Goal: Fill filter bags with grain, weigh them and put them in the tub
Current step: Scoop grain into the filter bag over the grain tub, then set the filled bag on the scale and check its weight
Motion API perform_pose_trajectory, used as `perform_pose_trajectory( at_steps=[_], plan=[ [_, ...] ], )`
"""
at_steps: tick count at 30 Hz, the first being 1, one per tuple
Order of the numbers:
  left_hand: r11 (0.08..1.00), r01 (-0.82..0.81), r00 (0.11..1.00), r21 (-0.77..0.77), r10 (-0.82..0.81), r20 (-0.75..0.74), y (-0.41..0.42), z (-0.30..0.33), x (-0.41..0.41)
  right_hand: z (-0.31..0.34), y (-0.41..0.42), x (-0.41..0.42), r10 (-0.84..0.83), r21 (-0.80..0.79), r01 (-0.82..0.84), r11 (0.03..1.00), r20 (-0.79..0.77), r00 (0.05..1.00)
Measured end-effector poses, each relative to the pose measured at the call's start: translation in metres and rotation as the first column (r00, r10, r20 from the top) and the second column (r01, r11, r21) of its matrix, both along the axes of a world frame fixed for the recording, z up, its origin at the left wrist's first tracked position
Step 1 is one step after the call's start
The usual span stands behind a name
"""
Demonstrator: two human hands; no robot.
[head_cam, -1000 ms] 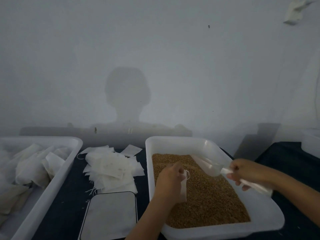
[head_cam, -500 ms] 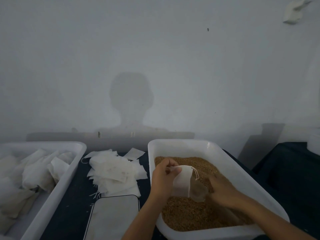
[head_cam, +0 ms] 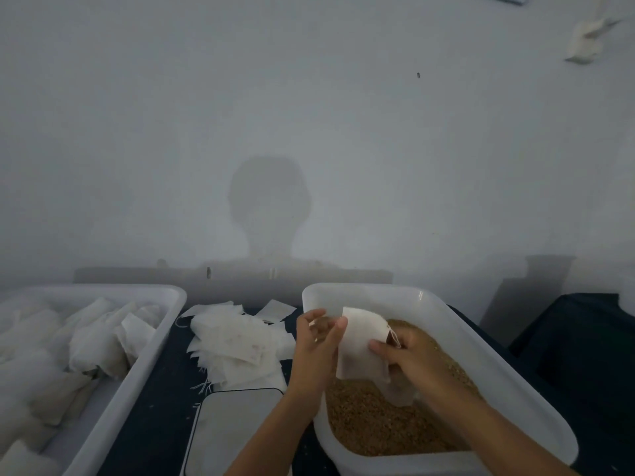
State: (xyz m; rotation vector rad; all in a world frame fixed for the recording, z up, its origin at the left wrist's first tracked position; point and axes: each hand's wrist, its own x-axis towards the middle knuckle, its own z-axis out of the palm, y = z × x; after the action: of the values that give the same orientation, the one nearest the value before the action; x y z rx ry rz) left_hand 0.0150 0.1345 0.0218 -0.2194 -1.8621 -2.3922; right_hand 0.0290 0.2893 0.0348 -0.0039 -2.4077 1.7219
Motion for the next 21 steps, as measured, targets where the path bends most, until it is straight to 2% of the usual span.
perform_pose_trajectory(
  at_steps=[4, 10, 13, 17, 21],
  plan=[
    [0.98, 0.059, 0.986, -0.19, -0.087, -0.145, -0.038, 0.008, 0.009, 0.015, -0.028, 0.01, 0.027, -0.059, -0.032, 0.998, -0.089, 0.996],
    [0.938, -0.114, 0.964, -0.327, 0.024, -0.267, -0.089, 0.017, 0.02, 0.025, -0.09, 0.019, 0.104, 0.045, -0.098, 0.994, -0.128, 0.986],
    [0.911, -0.196, 0.954, -0.362, 0.091, -0.287, -0.112, 0.011, 0.025, 0.019, -0.122, 0.018, 0.075, 0.141, -0.051, 0.989, -0.17, 0.983],
    [0.824, -0.309, 0.941, -0.475, 0.192, -0.278, -0.136, -0.006, 0.028, 0.001, -0.151, 0.019, 0.022, 0.271, 0.041, 0.962, -0.227, 0.974],
    [0.772, -0.318, 0.948, -0.55, 0.245, -0.205, -0.146, -0.025, 0.026, -0.028, -0.165, 0.017, -0.009, 0.401, 0.111, 0.909, -0.249, 0.968]
  ],
)
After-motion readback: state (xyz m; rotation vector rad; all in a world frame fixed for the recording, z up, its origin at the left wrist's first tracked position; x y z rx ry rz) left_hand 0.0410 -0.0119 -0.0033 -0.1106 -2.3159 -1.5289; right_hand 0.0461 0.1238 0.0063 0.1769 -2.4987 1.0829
